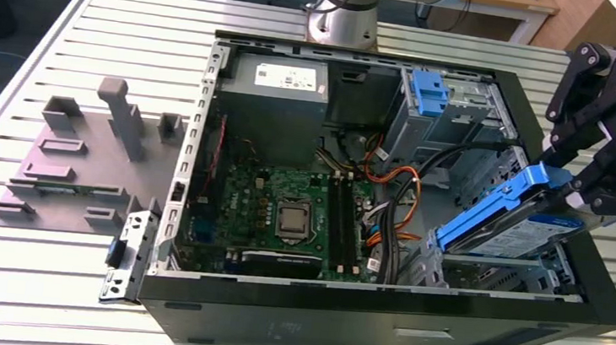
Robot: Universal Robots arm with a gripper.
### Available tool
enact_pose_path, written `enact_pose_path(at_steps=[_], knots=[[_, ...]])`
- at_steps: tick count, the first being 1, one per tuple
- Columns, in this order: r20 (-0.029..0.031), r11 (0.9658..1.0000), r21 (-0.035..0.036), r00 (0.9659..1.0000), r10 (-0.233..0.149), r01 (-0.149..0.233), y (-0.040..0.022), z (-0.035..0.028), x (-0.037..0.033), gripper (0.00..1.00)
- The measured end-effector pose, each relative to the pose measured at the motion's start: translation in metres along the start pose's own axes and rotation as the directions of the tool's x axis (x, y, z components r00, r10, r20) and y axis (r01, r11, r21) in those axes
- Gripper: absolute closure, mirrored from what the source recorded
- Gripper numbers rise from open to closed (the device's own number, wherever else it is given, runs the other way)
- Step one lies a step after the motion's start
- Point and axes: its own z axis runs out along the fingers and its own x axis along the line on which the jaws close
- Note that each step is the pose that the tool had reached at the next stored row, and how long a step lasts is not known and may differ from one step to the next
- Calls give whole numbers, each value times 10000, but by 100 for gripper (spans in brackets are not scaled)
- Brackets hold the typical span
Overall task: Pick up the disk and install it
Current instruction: 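Insert the disk into the insertion slot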
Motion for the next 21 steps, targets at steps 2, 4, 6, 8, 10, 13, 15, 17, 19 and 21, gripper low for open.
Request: enact_pose_path(at_steps=[2,4,6,8,10,13,15,17,19,21], knots=[[0,10000,13,10000,0,0,7,0,0,64],[1,10000,65,10000,-3,3,25,-6,-1,64],[0,9999,136,10000,-5,5,50,-17,-2,64],[-5,9998,206,10000,-8,8,80,-22,-4,64],[-2,9996,277,10000,-10,10,116,-21,-5,64],[12,9993,364,10000,-14,14,177,-17,-7,64],[18,9992,411,10000,-17,16,218,-15,-8,64],[21,9990,449,10000,-19,18,256,-12,-10,64],[21,9989,471,10000,-19,18,282,-11,-10,64],[20,9989,478,10000,-20,19,299,-11,-11,64]])
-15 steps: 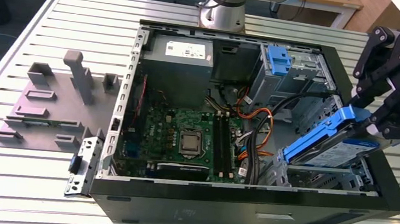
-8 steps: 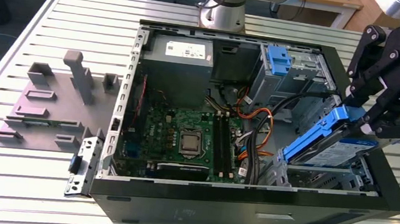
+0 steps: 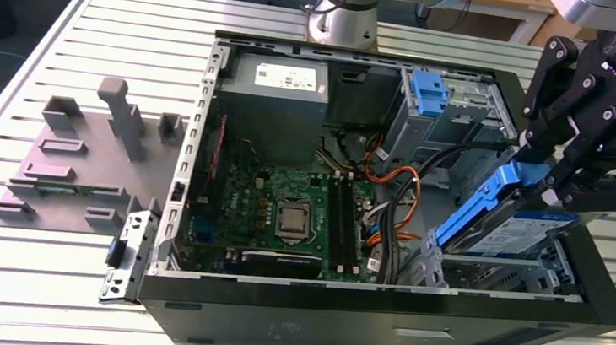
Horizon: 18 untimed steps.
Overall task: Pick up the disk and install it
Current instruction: 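Insert the disk into the insertion slot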
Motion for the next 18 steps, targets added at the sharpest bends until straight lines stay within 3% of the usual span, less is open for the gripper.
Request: enact_pose_path(at_steps=[12,13,18], knots=[[-1,10000,3,10000,0,0,15,0,-1,62],[1,10000,2,10000,1,-1,16,1,-1,56],[1,10000,2,10000,0,0,16,1,-1,56]])
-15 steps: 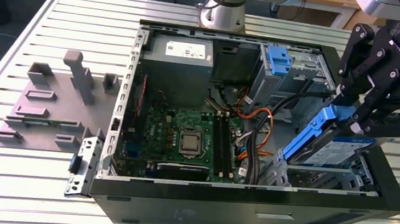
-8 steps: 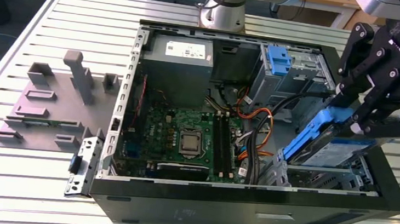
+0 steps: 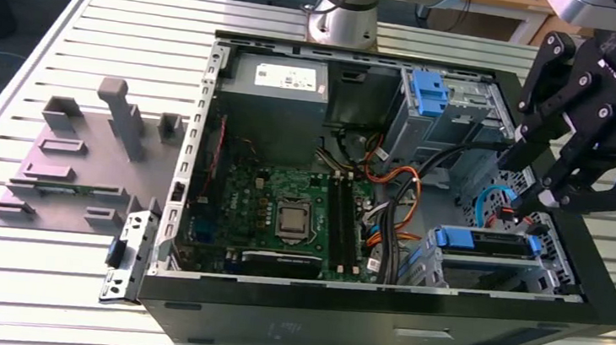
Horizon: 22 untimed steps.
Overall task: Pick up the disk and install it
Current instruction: 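Insert the disk into the insertion slot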
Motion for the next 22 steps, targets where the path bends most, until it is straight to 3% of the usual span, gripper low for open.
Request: enact_pose_path(at_steps=[7,11,14,22], knots=[[-1,10000,0,10000,0,0,1,0,0,58],[0,10000,0,10000,0,0,1,1,0,82],[0,10000,0,10000,0,0,2,1,0,89],[0,10000,0,10000,0,0,3,1,0,89]])
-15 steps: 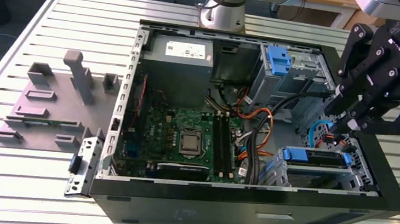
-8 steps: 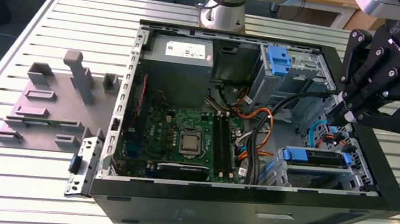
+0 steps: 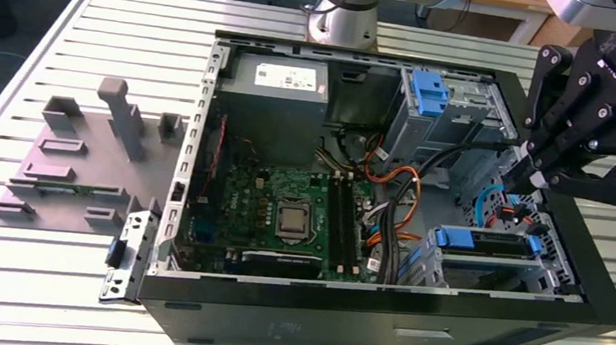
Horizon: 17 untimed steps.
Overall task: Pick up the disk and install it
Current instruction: 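Insert the disk into the insertion slot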
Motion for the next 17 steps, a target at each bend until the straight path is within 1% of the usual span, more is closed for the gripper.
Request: enact_pose_path(at_steps=[3,7,12,17], knots=[[0,10000,0,10000,2,-2,-3,2,0,89],[0,10000,0,10000,19,-19,-24,17,0,89],[3,10000,2,10000,82,-82,-52,64,-3,89],[10,9997,9,9997,260,-260,-85,104,-2,89]])
